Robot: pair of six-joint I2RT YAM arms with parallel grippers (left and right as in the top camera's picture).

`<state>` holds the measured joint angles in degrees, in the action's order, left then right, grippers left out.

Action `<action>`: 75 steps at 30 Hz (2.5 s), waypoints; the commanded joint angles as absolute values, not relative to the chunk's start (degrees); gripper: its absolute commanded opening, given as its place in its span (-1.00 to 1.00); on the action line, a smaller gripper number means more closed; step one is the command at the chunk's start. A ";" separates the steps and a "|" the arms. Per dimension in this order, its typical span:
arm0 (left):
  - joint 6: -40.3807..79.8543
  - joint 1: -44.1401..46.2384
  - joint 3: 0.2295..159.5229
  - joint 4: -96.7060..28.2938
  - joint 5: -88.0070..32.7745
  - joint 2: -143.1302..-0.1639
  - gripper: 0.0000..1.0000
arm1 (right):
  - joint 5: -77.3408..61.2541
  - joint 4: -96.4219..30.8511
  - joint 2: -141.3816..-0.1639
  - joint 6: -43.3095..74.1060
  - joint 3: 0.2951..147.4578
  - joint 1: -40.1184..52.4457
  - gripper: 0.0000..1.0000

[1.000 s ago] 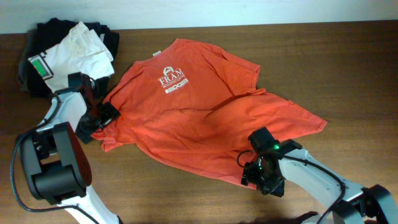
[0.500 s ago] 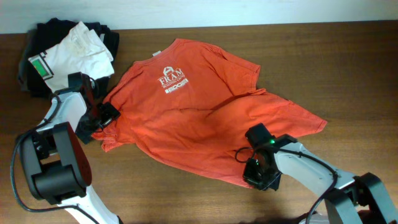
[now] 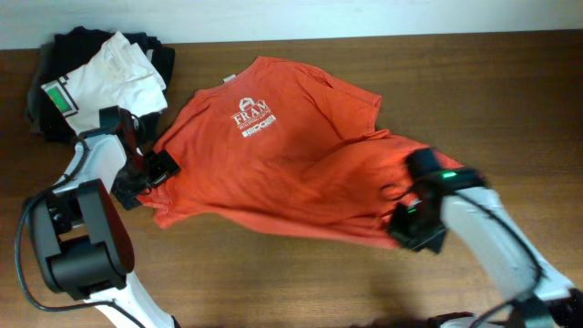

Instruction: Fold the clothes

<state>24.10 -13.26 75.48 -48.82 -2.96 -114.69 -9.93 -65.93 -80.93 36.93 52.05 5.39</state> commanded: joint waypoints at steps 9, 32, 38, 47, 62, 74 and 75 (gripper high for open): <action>20.34 -11.94 74.52 -53.91 -9.74 -103.72 0.98 | -8.36 -75.72 -68.10 19.68 61.84 -23.73 -0.92; 13.63 -6.07 64.53 -54.19 0.14 -104.14 0.83 | -10.55 -76.84 -67.96 17.30 61.84 -23.59 -0.92; 13.61 -7.11 63.66 -52.93 0.71 -104.14 0.23 | -10.55 -77.01 -67.96 17.26 61.84 -23.59 -0.92; 7.94 -7.62 61.93 -50.81 -9.19 -104.14 0.23 | -10.57 -77.10 -67.96 17.12 61.84 -23.59 -0.92; 7.01 -7.75 59.99 -49.50 -7.53 -104.01 -0.99 | -10.57 -77.06 -67.96 17.12 61.84 -23.59 -0.92; 13.82 -7.73 69.65 -60.38 -7.66 -85.91 -0.98 | -13.96 -82.56 -67.96 14.76 73.84 -23.59 -0.92; 15.14 -7.73 69.65 -60.73 -7.68 -82.28 -0.99 | -14.06 -84.12 -67.96 14.09 76.69 -23.59 -0.92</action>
<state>10.98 -7.53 67.94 -59.94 -7.42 -92.16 -13.26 -81.82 -68.69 15.94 69.43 -23.27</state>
